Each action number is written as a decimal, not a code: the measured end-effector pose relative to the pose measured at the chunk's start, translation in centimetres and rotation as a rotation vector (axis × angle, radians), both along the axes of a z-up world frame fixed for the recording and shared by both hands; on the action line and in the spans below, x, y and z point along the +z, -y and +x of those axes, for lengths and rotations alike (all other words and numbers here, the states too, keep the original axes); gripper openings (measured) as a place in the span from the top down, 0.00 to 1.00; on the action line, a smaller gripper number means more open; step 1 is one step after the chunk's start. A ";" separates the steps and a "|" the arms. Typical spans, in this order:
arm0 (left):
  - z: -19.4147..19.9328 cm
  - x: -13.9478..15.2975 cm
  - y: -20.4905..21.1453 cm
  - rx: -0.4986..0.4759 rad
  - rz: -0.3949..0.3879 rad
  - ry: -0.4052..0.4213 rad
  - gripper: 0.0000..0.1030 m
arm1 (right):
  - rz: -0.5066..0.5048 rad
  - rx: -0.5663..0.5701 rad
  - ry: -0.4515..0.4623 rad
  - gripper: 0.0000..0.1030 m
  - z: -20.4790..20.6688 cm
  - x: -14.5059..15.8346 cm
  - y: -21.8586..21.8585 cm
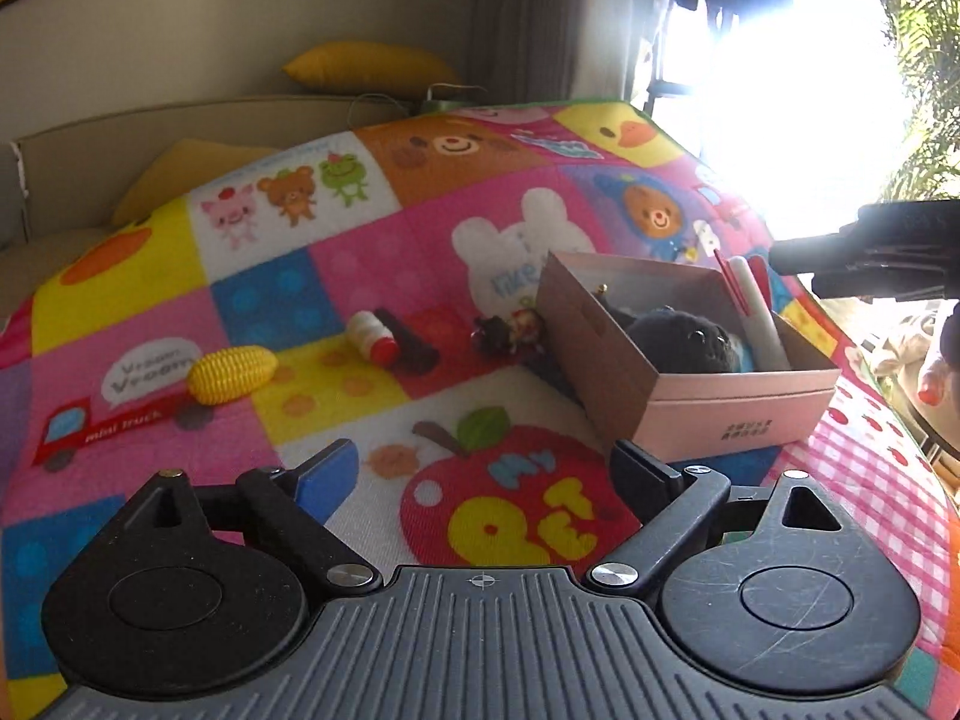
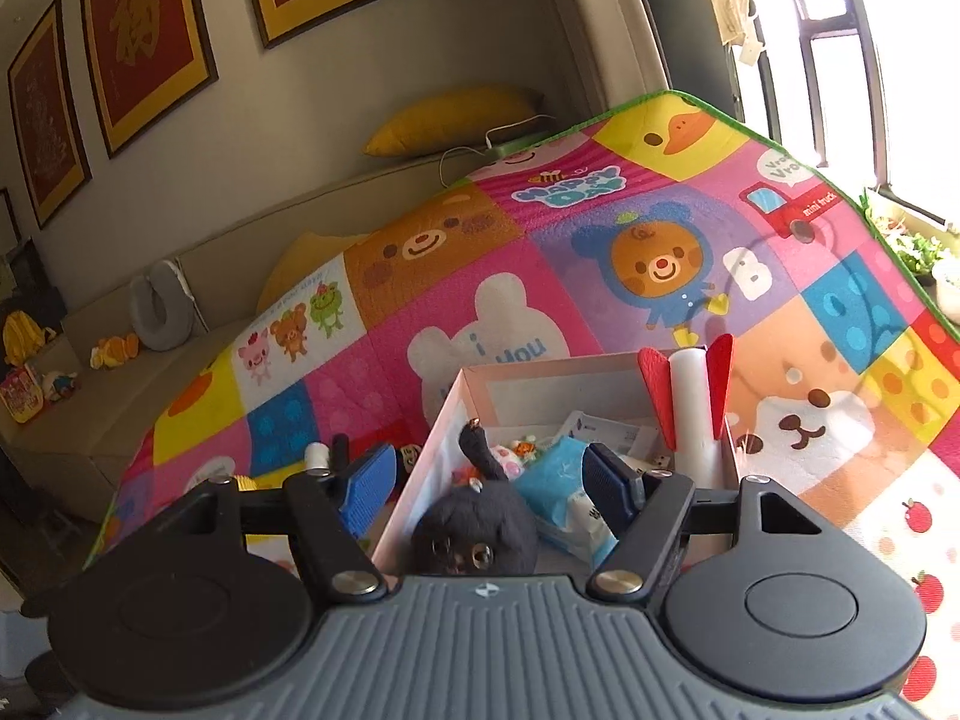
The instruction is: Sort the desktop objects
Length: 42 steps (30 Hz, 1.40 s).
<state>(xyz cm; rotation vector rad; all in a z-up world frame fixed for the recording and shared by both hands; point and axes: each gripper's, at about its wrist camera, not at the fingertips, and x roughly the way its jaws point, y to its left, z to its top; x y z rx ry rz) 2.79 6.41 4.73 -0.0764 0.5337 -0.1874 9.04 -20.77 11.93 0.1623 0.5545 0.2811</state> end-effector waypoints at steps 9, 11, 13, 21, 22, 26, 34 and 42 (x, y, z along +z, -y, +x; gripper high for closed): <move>-1.7 -0.2 -2.6 0.082 -0.037 -0.027 0.06 | -0.147 0.319 -0.083 0.20 -8.8 -3.1 -5.9; -2.1 0.1 -2.8 0.093 -0.044 -0.028 0.06 | -0.198 0.420 -0.096 0.20 -10.7 -4.4 -8.1; -2.5 0.4 -2.9 0.095 -0.045 -0.031 0.05 | -0.282 0.477 -0.077 0.20 -12.7 -6.1 -10.5; -4.8 1.4 -2.2 0.078 -0.018 -0.025 0.02 | -0.265 0.400 -0.188 0.29 -11.6 -9.6 -11.8; -4.9 1.5 -2.1 0.077 -0.016 -0.026 0.02 | -0.271 0.395 -0.182 0.33 -11.7 -9.6 -11.7; -5.5 2.0 -1.2 0.062 -0.015 -0.022 0.02 | -0.291 0.358 -0.171 0.46 -12.3 -9.2 -11.1; -5.8 1.5 2.8 -0.033 0.029 -0.056 0.01 | -0.315 0.237 -0.114 0.46 -14.1 -7.4 -5.6; -4.6 -1.1 8.2 -0.186 0.074 -0.088 0.01 | -0.319 0.077 -0.021 0.46 -15.2 -3.8 0.7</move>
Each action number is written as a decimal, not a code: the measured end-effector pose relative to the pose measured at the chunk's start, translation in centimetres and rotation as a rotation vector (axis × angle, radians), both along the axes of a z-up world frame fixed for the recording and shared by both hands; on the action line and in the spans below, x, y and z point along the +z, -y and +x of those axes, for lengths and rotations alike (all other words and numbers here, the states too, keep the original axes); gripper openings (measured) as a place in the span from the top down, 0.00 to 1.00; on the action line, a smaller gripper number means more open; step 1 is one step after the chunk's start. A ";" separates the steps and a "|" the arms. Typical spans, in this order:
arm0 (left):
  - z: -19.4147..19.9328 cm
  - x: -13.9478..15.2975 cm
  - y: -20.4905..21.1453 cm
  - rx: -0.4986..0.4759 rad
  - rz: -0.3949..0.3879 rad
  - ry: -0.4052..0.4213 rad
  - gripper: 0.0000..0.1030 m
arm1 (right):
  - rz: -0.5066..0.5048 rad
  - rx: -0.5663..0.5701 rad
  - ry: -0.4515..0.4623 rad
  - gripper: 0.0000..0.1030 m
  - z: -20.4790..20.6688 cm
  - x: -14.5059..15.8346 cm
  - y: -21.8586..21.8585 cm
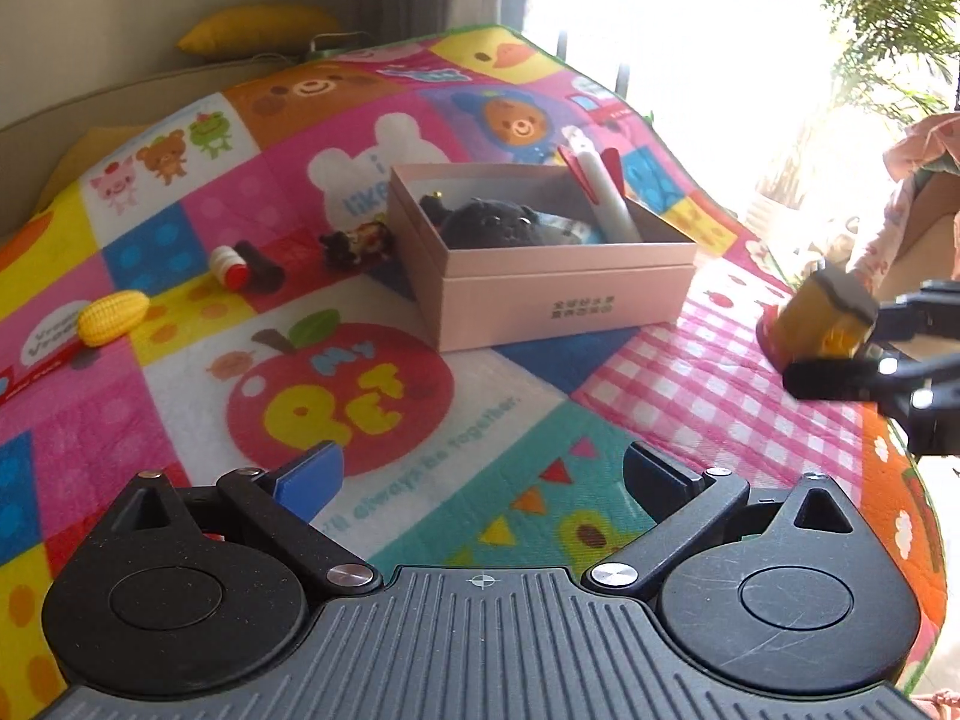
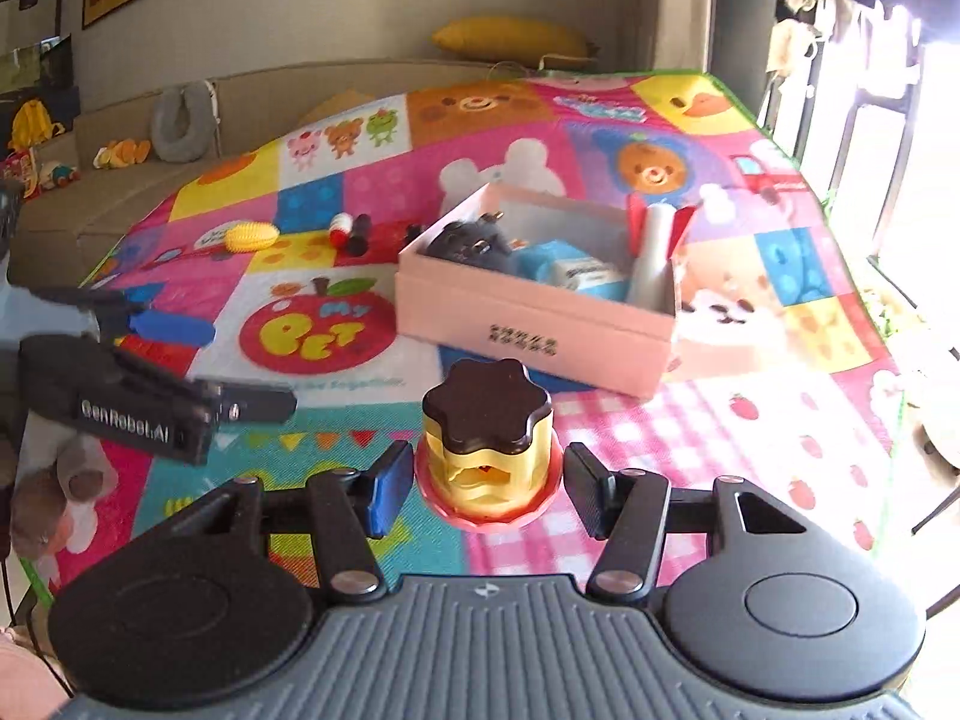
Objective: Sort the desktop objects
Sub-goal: 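Lower the pudding toy into the pink box and open the right tool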
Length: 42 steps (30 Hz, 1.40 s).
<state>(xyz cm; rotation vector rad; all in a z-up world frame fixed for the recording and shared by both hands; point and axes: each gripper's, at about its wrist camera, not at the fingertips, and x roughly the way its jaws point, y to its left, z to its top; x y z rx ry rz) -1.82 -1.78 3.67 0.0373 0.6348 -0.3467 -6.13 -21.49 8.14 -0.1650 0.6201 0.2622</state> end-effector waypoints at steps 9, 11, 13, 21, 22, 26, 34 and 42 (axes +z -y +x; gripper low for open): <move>3.5 -1.9 0.0 0.036 -0.021 0.036 0.01 | 0.011 -0.062 0.215 0.46 9.3 5.5 0.8; 4.2 -2.0 -0.6 0.048 -0.023 0.040 0.01 | -0.013 -0.070 0.265 0.46 13.0 6.2 -0.4; 4.7 -1.9 -1.4 0.061 -0.025 0.045 0.01 | -0.034 -0.077 0.252 0.45 17.1 6.2 -1.2; 5.3 -2.3 -4.2 0.099 -0.115 0.043 0.00 | 0.053 -0.195 0.112 0.65 24.8 4.0 1.7; 5.3 -2.4 -4.3 0.092 -0.124 0.041 0.00 | 0.047 -0.214 0.087 0.68 25.2 3.3 2.1; 5.4 -2.5 -4.7 0.086 -0.160 0.028 0.00 | 0.052 -0.253 -0.048 0.74 26.6 0.3 3.0; 5.5 -2.7 -5.5 0.116 -0.209 0.002 0.00 | 0.034 -0.268 -0.131 0.73 29.3 -2.1 2.0; 5.9 -3.0 -6.0 0.128 -0.244 -0.022 0.00 | 0.018 -0.252 -0.060 0.71 27.6 0.9 0.6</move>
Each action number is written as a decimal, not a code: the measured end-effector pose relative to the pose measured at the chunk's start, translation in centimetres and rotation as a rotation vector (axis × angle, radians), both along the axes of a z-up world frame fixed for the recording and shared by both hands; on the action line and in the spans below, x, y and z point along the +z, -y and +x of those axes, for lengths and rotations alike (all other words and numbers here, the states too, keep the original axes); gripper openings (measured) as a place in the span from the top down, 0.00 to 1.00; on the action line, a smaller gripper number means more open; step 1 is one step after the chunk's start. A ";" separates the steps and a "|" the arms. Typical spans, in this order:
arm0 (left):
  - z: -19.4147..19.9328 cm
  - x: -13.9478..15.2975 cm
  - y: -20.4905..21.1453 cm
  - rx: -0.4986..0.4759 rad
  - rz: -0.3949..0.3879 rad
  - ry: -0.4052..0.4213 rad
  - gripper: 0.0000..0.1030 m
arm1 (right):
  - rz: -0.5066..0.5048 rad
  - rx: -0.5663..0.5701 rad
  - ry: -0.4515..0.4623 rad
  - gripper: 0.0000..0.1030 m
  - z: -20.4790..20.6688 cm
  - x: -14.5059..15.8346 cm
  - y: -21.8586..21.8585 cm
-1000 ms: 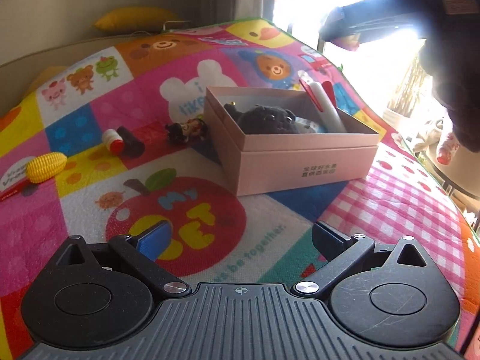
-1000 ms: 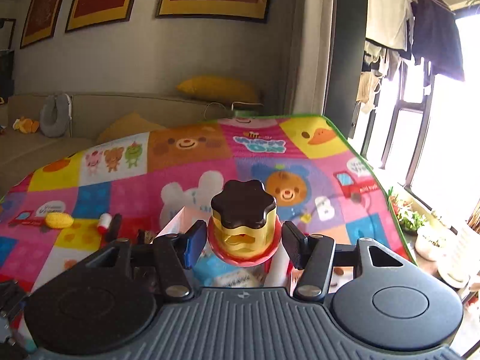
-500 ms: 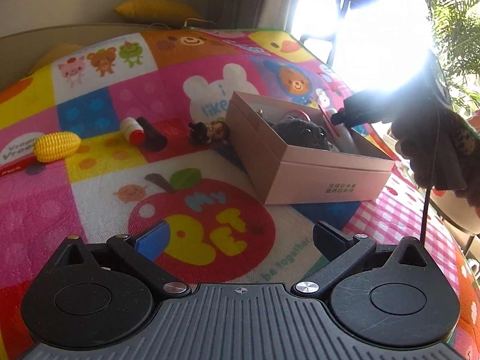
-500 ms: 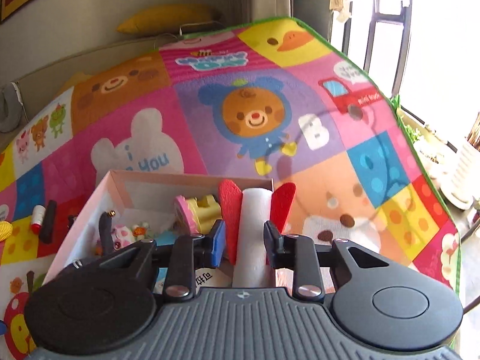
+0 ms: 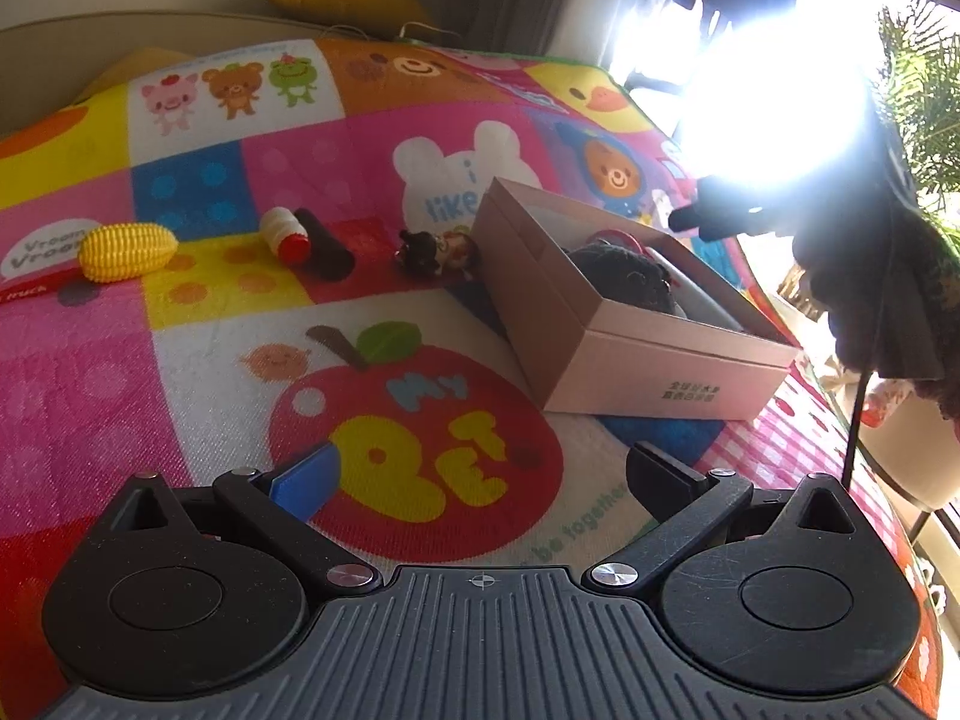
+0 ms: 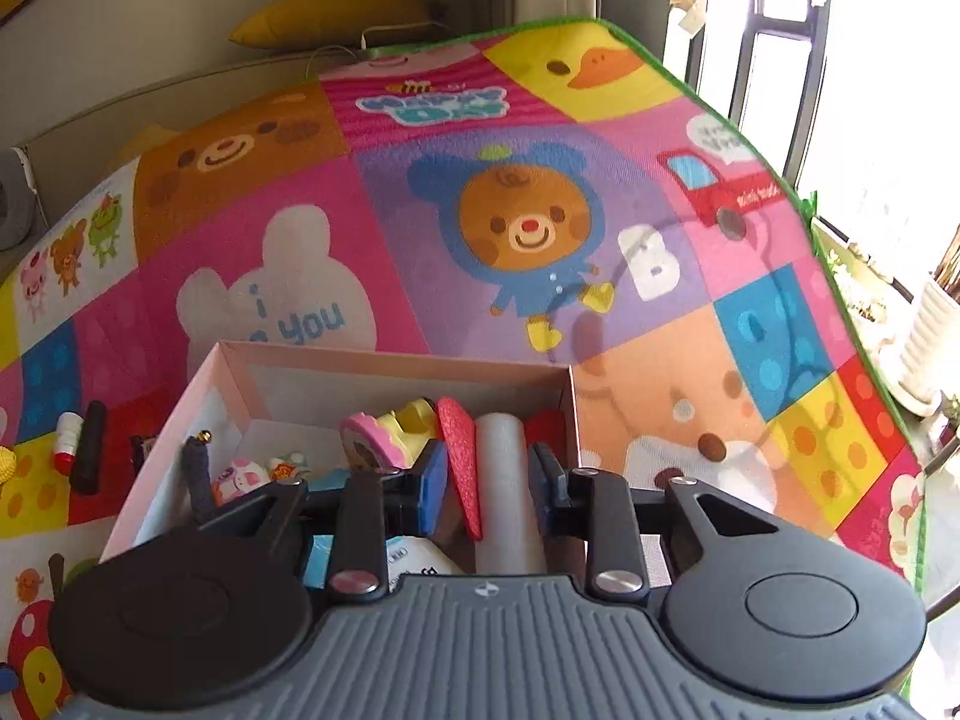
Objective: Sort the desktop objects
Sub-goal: 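Lower the pudding toy into the pink box and open the right tool, then grasp the small boy figurine keychain on the mat with the right tool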
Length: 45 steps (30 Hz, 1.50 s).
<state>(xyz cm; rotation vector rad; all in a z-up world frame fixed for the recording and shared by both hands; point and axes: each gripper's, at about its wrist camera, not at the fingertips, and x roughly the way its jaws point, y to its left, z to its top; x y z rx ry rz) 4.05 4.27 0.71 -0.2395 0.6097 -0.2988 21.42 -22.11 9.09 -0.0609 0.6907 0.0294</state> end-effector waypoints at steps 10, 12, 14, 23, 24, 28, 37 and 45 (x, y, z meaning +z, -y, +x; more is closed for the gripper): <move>-0.5 1.2 -1.3 0.002 0.067 0.074 0.00 | 0.037 0.321 -0.115 0.64 0.6 1.9 -13.8; -0.5 1.5 -2.6 0.051 0.084 0.092 0.00 | -0.025 0.338 -0.146 0.59 1.9 1.0 -16.9; -0.2 1.5 -4.3 0.117 0.078 0.085 0.00 | -0.093 0.341 -0.157 0.59 3.2 -0.1 -19.2; -0.1 0.9 -6.9 0.170 0.015 0.072 0.00 | -0.329 0.342 -0.244 0.48 5.3 -5.6 -23.1; 0.0 0.8 -6.9 0.170 0.013 0.066 0.00 | -0.359 0.356 -0.235 0.57 4.9 -5.8 -23.5; 0.0 0.6 -7.2 0.190 -0.007 0.048 0.00 | -0.393 0.384 -0.179 0.68 2.7 -5.2 -23.9; 0.1 0.5 -7.1 0.219 0.015 0.037 0.00 | 0.004 0.492 -0.081 0.68 -8.5 3.9 -16.0; 0.6 0.7 -5.4 0.231 0.134 0.015 0.00 | 0.082 0.342 -0.104 0.68 -15.7 2.1 -5.7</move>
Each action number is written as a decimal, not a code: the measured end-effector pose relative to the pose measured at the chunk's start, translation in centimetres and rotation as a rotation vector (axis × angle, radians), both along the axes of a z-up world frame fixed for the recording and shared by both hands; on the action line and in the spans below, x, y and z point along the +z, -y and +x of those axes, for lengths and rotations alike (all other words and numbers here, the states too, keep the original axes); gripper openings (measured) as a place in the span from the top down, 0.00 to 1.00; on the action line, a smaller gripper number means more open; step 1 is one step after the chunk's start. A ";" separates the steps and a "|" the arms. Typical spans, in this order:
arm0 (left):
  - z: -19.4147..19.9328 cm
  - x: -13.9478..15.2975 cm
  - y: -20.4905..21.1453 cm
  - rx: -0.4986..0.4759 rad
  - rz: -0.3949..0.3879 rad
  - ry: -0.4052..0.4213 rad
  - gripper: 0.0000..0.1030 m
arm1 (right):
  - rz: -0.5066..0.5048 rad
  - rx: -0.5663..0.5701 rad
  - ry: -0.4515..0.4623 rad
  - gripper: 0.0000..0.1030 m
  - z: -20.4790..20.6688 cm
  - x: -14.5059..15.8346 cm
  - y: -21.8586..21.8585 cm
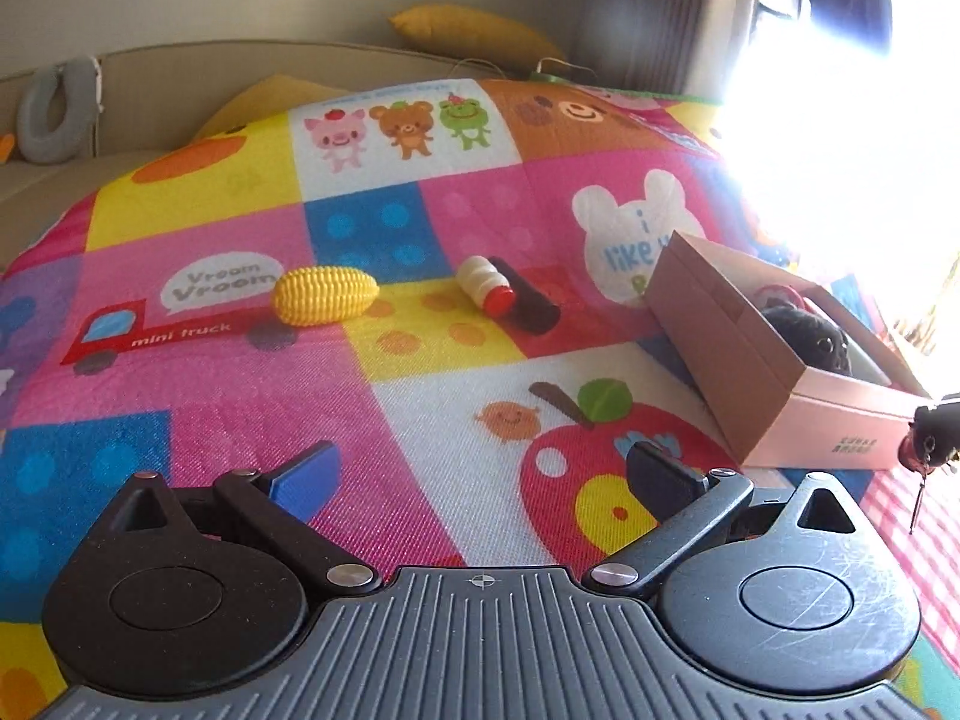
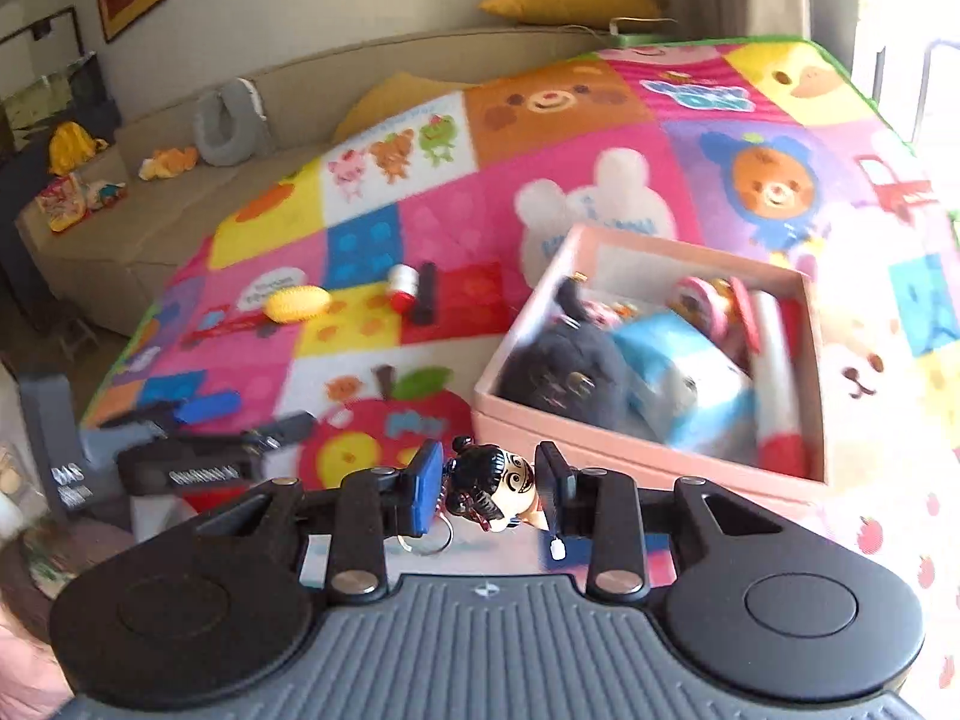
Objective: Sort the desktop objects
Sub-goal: 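Grasp the small boy figurine keychain on the mat with the right tool, then grasp the yellow corn toy with the left tool while the right tool holds the figurine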
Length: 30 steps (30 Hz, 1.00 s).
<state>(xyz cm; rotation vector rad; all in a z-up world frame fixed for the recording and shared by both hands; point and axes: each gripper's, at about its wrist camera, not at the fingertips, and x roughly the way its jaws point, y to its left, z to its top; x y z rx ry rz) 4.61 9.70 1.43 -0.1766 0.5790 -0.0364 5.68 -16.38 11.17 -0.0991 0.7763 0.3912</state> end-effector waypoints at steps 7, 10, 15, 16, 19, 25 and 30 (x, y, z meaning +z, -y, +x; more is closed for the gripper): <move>3.7 2.0 2.3 -0.018 0.068 0.027 0.00 | -0.095 -0.129 0.124 0.56 -1.7 -5.3 3.1; 7.3 2.9 3.1 0.024 0.065 0.026 0.00 | 0.010 -0.148 0.158 0.44 -2.6 -6.4 4.0; 14.5 1.7 4.1 0.096 0.100 -0.051 0.00 | 0.106 -0.209 0.210 0.33 -3.9 -7.8 4.9; 15.5 1.3 4.1 0.114 0.123 -0.064 0.01 | 0.116 -0.220 0.221 0.32 -4.1 -8.0 5.1; 17.8 -0.1 4.3 0.132 0.182 -0.105 0.25 | 0.143 -0.250 0.251 0.27 -4.6 -8.5 6.0; 17.8 -0.5 4.4 0.085 0.266 -0.092 0.47 | 0.196 -0.270 0.276 0.16 -5.0 -8.6 6.9; 12.6 0.8 4.9 -0.014 0.306 -0.068 0.56 | 0.226 -0.308 0.265 0.15 -4.6 -8.8 7.5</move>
